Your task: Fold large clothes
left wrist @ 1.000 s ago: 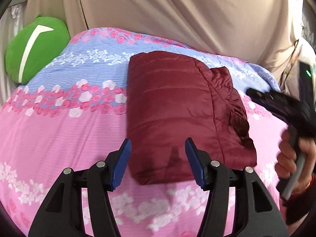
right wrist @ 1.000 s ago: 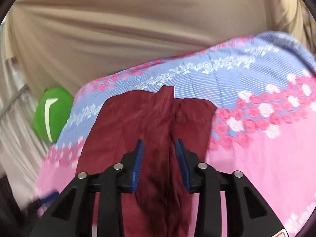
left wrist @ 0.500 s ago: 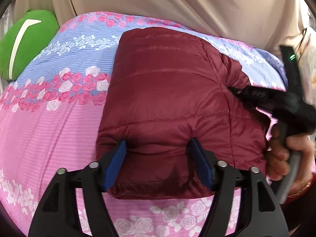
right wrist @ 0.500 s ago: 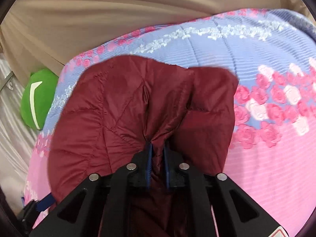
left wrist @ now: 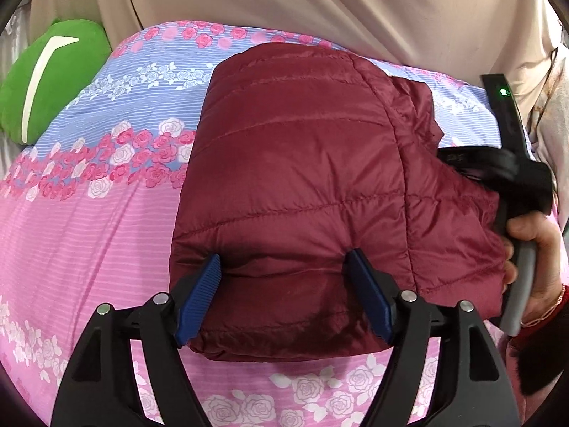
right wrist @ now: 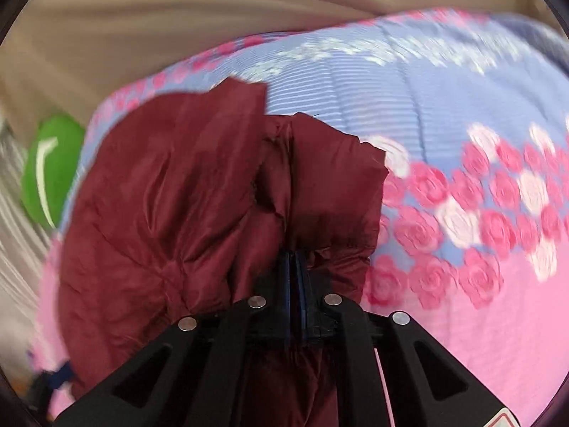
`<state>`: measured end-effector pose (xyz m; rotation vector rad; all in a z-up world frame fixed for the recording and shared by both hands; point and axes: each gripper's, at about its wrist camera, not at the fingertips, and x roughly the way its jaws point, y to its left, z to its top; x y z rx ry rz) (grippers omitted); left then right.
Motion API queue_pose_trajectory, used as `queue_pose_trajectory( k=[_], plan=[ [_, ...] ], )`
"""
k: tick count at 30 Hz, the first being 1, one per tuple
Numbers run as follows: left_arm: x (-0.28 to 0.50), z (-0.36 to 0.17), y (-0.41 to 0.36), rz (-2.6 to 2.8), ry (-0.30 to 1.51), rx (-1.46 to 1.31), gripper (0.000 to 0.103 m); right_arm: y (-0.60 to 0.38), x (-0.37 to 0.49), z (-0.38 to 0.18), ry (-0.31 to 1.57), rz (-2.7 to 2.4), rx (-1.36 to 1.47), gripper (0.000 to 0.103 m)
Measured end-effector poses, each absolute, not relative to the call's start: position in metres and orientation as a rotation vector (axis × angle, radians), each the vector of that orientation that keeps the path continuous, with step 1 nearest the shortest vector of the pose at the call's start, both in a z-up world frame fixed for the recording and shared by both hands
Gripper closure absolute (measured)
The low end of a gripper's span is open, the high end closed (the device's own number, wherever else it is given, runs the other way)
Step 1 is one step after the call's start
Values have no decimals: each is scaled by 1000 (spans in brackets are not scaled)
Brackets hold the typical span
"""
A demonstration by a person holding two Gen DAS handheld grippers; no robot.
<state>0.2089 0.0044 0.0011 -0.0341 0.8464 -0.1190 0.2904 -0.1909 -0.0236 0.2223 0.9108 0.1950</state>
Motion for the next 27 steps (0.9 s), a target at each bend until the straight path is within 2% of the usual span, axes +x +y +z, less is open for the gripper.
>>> queue_pose_trajectory(
  k=[3,7,9,13,17,22,23,24,25,27],
  plan=[
    [208,1,3,-121,847,-19,32,-206,281,-14,898,158,298,95],
    [206,0,0,-108,840,-3,32,-210,215,37,728,191,286,95],
    [205,0,-1,-103,837,-1,32,-193,181,48,719,271,238,95],
    [203,1,-1,-101,838,-1,32,-156,153,17,818,318,94,95],
    [198,0,-2,-103,837,18,31,-152,154,-27,880,255,76,102],
    [181,6,1,-78,810,20,31,-168,137,-7,841,246,155,99],
    [176,7,3,-75,803,12,28,-171,129,-2,820,236,159,97],
    [172,9,4,-68,797,5,20,-172,122,1,807,227,161,96],
    [167,10,6,-55,786,-8,16,-174,113,1,792,212,154,95],
    [154,12,9,-32,753,-29,15,-177,97,0,772,172,136,91]
  ],
)
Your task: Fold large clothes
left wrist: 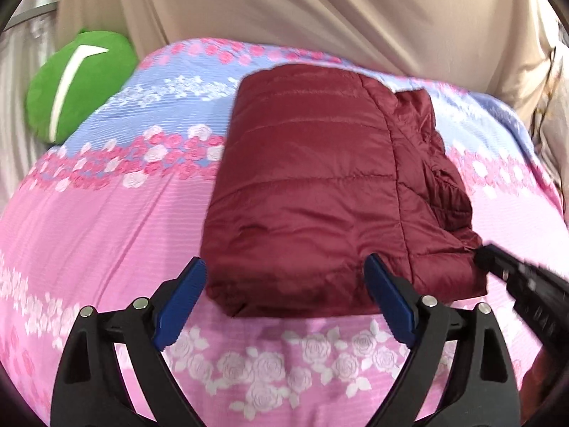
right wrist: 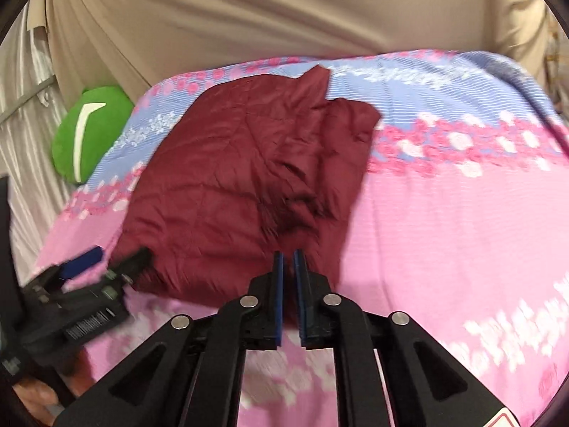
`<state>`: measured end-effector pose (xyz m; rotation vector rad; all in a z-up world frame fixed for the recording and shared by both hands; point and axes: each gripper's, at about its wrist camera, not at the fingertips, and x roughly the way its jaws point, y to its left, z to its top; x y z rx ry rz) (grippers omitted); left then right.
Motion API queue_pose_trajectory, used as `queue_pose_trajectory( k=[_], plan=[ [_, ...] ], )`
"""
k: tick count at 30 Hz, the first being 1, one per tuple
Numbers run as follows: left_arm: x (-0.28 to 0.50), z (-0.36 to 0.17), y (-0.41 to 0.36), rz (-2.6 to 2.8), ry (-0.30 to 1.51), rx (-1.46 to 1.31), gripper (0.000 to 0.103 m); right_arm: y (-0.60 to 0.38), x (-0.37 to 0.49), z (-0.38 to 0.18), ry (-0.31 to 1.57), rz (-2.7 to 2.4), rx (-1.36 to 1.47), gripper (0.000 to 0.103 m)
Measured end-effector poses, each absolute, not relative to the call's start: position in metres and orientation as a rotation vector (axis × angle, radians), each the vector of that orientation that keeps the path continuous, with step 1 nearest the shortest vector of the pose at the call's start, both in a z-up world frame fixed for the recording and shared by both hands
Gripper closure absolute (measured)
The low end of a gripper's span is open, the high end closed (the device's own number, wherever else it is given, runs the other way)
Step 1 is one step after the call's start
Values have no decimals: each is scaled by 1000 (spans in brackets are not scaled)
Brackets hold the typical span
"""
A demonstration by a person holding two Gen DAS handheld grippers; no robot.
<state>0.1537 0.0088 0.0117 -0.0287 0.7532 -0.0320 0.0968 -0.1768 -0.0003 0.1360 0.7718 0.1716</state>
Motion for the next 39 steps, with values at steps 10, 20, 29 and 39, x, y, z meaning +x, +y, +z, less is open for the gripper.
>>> queue_pose_trajectory(
  k=[10,20,29,39],
  plan=[
    [112,-10,-12,-21,739,50,14,-171,50,-35,780,46,60,66],
    [96,-28,-15,18,750,43,13,-160,30,-46,780,28,20,54],
    [92,-34,-13,40,752,22,12,-158,26,-47,785,16,15,51],
    [93,-36,-14,52,764,36,12,-155,26,-49,795,-1,9,51]
  ],
)
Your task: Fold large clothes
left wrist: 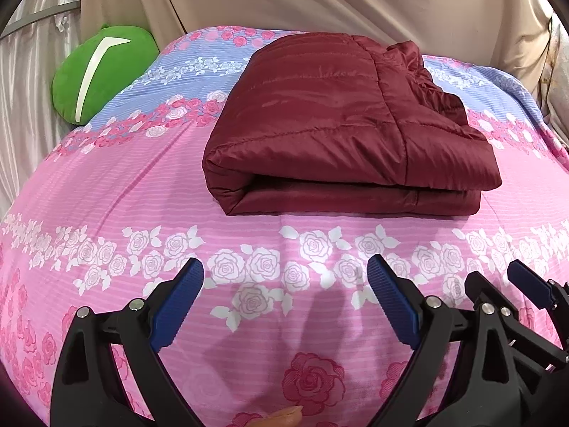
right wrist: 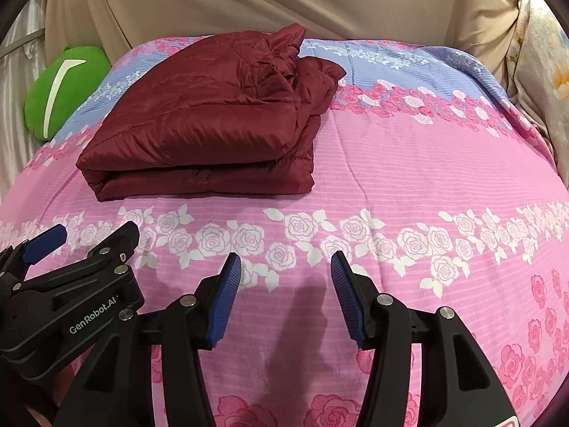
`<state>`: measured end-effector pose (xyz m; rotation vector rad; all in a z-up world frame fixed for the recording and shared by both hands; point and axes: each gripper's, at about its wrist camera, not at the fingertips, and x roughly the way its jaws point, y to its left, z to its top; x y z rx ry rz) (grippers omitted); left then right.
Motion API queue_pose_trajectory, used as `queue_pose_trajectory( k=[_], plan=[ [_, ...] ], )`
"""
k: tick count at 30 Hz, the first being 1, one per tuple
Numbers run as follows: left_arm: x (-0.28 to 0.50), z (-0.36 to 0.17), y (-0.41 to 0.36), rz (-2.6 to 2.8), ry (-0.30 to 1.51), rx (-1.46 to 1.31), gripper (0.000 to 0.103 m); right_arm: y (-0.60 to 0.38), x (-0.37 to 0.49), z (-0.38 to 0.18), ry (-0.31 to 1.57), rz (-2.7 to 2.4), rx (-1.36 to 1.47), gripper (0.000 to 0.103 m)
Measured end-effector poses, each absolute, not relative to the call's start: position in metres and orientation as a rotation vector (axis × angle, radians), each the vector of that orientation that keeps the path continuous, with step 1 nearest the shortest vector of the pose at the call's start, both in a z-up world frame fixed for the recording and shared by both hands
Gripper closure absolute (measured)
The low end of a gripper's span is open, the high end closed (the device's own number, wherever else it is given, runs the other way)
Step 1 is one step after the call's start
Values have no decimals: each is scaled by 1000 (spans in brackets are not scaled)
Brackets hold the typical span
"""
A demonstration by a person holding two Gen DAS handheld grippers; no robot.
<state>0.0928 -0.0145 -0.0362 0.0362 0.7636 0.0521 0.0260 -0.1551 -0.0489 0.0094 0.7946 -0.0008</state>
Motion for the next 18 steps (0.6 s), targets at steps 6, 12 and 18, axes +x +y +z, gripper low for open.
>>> queue_pose_trajectory(
  k=[6,12,18],
  plan=[
    [93,-37,-15,61,765,41,12,-151,24,-48,787,-9,-5,51],
    [93,-37,-15,64,763,46,13,-151,23,-48,784,-12,-8,51],
    [93,-35,-15,67,762,50,13,-152,23,-48,783,-11,-9,51]
  ],
)
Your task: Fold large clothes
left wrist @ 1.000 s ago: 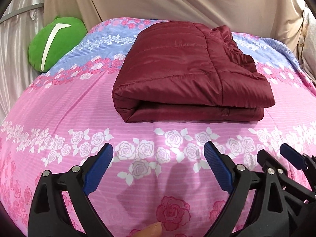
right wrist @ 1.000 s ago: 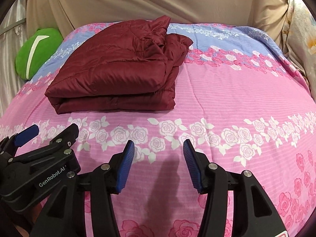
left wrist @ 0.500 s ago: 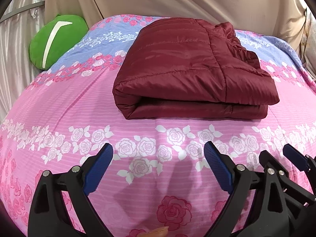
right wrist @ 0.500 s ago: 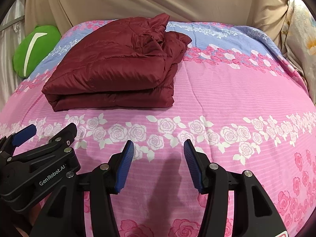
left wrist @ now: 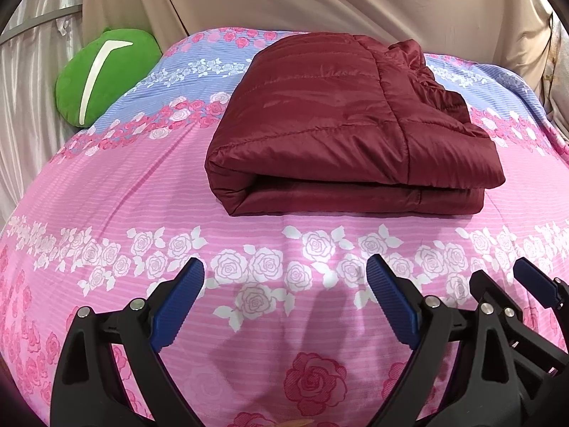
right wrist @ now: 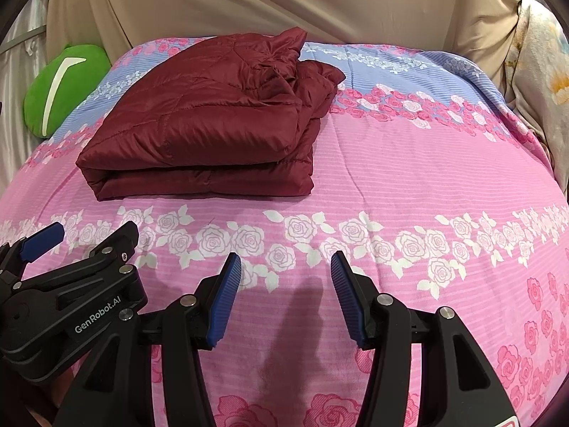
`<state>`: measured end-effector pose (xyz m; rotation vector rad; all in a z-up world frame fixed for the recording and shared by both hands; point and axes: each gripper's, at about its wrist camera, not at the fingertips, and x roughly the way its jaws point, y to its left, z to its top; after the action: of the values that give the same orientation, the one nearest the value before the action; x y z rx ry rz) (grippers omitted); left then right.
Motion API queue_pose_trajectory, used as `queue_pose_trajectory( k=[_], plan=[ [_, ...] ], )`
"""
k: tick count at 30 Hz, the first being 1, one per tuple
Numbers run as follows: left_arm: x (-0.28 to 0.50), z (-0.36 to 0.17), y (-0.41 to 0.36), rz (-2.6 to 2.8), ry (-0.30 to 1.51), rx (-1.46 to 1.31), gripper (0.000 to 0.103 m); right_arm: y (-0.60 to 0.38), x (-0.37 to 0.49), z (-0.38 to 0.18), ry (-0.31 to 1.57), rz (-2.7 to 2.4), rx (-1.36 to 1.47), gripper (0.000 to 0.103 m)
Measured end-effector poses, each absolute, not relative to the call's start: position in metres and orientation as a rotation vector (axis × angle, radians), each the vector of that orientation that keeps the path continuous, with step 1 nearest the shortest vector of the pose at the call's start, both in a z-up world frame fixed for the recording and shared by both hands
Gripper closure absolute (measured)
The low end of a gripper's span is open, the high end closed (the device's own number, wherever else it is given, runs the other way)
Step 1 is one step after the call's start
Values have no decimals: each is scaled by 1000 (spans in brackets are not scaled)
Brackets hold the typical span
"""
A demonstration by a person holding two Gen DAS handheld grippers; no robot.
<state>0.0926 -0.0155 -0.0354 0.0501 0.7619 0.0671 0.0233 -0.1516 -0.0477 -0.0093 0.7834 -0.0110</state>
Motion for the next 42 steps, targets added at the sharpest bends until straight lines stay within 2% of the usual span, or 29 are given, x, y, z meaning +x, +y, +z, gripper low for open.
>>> queue_pose_trajectory(
  k=[42],
  plan=[
    [92,-36,-16,65,766,56,15,-146,20,-45,773,-46,-24,51]
  ],
)
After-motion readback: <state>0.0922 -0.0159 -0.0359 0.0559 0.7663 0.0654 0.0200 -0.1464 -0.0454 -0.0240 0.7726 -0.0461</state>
